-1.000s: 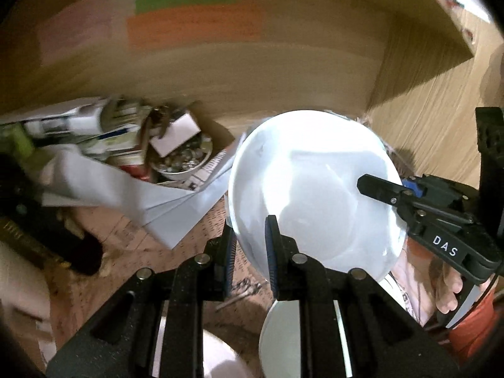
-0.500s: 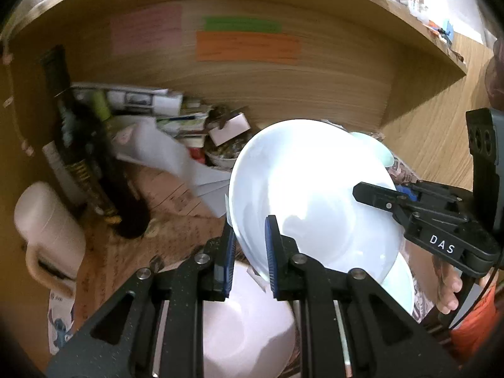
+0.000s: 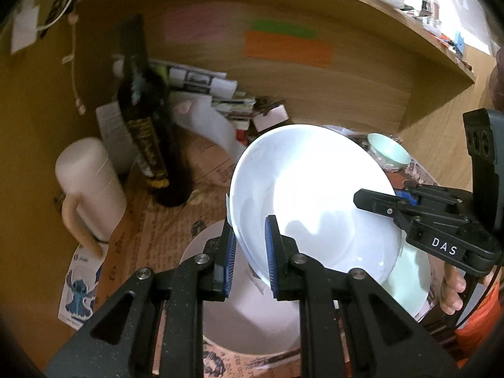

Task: Organize plates and bowls
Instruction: 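Lower the white bowl into the mauve bowl and open both tools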

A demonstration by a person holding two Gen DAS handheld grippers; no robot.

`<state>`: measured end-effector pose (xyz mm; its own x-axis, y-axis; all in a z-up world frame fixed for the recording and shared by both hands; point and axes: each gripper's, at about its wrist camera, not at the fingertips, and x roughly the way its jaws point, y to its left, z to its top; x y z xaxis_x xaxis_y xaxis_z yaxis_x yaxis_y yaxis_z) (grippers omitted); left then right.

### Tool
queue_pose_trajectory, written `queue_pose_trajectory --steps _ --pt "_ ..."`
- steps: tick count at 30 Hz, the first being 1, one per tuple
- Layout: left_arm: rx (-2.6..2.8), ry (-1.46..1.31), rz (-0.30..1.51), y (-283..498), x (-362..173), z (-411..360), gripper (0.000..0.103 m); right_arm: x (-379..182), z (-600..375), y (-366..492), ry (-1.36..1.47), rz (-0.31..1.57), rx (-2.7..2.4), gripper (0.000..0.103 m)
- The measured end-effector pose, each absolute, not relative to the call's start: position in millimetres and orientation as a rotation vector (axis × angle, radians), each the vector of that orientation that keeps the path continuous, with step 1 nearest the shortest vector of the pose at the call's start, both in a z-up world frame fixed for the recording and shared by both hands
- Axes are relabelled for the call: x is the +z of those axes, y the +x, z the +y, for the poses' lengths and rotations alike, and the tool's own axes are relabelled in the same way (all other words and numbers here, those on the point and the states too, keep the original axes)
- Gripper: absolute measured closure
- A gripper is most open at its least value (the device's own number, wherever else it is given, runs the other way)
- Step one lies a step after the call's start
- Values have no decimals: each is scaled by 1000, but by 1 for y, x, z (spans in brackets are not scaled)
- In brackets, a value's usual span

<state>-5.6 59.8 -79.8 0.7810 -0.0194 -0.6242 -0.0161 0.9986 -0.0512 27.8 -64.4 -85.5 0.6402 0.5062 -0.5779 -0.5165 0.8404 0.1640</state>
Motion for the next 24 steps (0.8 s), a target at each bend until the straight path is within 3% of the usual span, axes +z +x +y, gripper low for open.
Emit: queue_pose_trajectory --steps 24 --pt "45 -156 788 -18 -129 104 86 -131 -15 33 -78 802 669 90"
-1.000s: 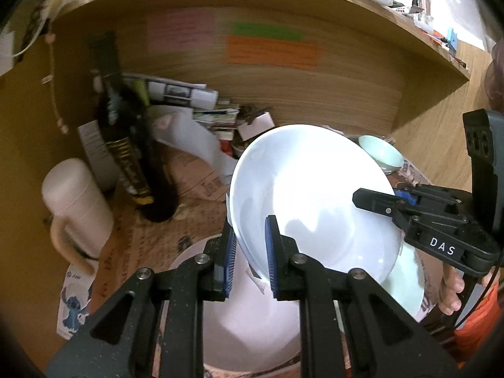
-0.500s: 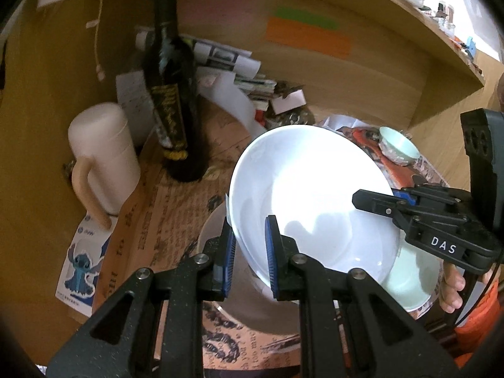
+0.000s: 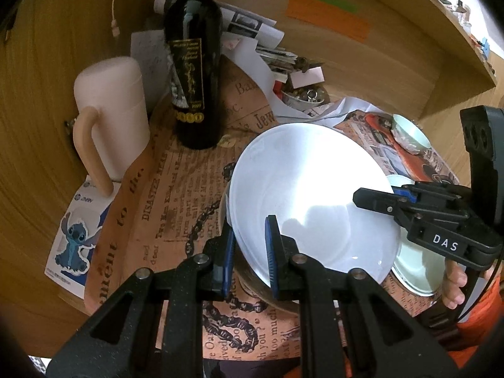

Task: Organize plates and bowls
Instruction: 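Lower the white bowl into the mauve bowl and open both tools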

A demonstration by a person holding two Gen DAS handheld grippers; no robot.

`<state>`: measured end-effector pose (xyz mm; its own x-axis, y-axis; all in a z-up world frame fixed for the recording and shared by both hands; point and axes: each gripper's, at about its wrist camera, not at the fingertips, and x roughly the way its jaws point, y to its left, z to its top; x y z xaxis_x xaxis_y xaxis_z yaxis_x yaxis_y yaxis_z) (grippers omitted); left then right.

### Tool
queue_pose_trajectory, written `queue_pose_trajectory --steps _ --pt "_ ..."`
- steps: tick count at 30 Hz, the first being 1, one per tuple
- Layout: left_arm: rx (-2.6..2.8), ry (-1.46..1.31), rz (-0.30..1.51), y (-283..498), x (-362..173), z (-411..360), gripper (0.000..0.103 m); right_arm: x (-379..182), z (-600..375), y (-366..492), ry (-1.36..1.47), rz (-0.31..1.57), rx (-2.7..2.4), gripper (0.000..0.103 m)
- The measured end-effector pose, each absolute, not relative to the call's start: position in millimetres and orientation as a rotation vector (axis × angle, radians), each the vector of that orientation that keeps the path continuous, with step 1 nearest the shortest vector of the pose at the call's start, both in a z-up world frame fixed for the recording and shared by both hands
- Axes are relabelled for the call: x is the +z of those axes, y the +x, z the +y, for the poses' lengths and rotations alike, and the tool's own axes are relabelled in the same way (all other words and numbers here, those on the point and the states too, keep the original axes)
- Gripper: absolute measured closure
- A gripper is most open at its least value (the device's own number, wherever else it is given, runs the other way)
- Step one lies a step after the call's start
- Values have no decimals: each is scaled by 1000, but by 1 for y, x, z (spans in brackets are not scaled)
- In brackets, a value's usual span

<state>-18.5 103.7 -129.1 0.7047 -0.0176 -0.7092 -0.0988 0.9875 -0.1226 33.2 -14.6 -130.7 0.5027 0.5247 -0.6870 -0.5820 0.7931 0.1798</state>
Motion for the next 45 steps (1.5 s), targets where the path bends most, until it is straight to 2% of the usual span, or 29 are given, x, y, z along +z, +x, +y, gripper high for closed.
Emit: queue_pose_trajectory --steps 32,43,45 --pt "157 -41 802 -21 -133 89 86 -139 -4 37 -202 773 655 87" --pt "166 -47 791 -17 -131 91 84 -138 -6 34 -215 769 677 82" --pt "165 -42 776 -18 -125 90 80 -135 -10 35 -193 765 677 82"
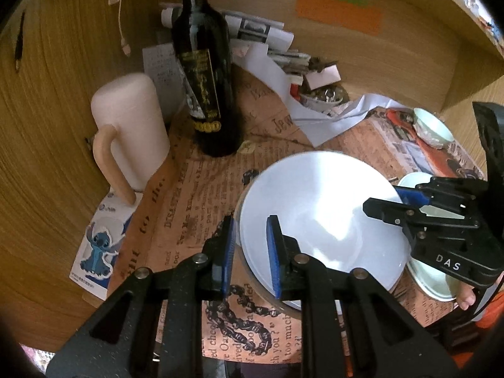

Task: Organize plates and bowls
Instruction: 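Lower the white bowl into the mauve bowl and open both tools, then move both tools to the mint green bowl and close on its rim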

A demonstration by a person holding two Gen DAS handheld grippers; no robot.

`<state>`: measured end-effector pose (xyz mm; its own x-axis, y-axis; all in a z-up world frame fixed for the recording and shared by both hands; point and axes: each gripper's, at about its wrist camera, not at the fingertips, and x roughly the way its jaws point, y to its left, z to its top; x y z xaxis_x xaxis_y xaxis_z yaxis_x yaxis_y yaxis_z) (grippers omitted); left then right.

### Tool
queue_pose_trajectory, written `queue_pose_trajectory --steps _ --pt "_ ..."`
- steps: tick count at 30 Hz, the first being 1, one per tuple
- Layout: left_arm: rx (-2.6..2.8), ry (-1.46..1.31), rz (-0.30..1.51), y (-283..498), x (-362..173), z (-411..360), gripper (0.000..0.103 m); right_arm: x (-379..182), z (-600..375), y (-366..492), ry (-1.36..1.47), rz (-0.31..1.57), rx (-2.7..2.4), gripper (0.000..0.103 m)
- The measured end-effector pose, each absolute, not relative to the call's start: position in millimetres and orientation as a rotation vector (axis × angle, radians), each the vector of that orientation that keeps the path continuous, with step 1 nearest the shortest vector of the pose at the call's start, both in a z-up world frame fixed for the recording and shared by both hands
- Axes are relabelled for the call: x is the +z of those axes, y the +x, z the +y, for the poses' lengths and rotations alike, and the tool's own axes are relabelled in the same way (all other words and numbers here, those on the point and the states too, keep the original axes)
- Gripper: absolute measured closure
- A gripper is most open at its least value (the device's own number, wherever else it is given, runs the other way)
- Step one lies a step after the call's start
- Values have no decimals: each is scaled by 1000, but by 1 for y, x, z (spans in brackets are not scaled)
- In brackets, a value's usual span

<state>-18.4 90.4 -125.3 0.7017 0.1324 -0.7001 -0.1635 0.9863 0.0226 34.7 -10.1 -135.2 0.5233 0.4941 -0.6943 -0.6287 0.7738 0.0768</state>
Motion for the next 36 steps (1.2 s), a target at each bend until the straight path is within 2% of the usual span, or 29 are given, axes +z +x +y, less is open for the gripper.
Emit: queue_pose_trajectory --steps 2,3,4,5,8,12,26,36 --pt "163 -38 747 -20 -117 89 68 -130 -15 35 -176 749 664 78" --pt "164 -37 732 -20 -114 88 58 -127 -18 35 -177 735 643 74" --pt "165 -35 710 -21 -109 86 52 -124 -22 35 -175 715 624 63" --pt "166 -33 698 -21 -107 84 51 -120 -29 35 -160 692 610 58" --pt "146 -20 664 -20 -95 76 50 -111 -44 38 -129 671 580 57" --pt "94 -12 627 -9 -80 61 42 -100 -72 44 -103 639 507 57" --pt "-155 65 581 71 -49 -29 41 -75 -204 67 3 593 187 55" --pt "-234 178 638 143 -52 -98 41 -88 -279 108 78 627 -23 55"
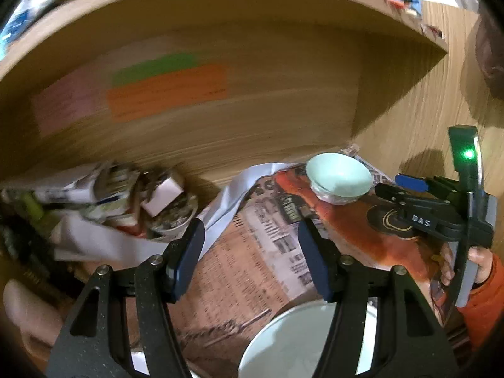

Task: Organize plates and bowls
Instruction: 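Move both tools to the mint green bowl and close on its rim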

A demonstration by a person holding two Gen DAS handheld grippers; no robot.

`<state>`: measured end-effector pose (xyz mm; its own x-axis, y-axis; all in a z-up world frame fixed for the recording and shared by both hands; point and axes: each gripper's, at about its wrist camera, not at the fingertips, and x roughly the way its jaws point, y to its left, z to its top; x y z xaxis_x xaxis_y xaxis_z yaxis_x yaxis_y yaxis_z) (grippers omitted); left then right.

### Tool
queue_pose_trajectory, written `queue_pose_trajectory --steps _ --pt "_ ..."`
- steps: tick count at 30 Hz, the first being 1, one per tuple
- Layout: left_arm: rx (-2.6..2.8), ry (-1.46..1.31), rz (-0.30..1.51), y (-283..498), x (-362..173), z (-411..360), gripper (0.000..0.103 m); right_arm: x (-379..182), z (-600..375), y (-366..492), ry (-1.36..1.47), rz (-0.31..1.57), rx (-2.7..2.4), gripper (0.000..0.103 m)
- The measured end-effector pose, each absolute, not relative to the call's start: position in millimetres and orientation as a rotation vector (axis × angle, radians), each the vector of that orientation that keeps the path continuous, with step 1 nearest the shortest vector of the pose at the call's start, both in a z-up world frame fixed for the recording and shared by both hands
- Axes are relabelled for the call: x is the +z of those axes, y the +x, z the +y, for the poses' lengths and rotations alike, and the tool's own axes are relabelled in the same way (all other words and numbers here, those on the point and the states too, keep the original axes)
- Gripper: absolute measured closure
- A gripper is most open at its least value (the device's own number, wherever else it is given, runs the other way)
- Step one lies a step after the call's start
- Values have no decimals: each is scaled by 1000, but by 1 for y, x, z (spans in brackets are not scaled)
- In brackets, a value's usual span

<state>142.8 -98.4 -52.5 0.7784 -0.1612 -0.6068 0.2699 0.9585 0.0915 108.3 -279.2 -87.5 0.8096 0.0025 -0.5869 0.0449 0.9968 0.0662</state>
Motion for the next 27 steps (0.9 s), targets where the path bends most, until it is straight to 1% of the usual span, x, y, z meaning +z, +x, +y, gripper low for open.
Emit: queue_pose_trajectory --steps 5,15,22,24,25,27 --pt "-268 202 694 173 -63 -122 41 -104 -306 135 135 678 -77 55" --pt "-323 197 849 237 -101 -153 41 -137 -334 176 198 775 -138 55" --pt "-325 209 896 263 -121 -162 41 -147 -341 188 221 806 -147 55" --pt "-326 212 910 269 -124 -163 41 -150 -341 194 232 815 -142 57" --pt "-326 214 915 270 -125 -164 41 -152 -341 197 238 820 -137 63" --pt "-324 224 920 275 -127 -166 41 -155 -340 202 240 838 -131 66"
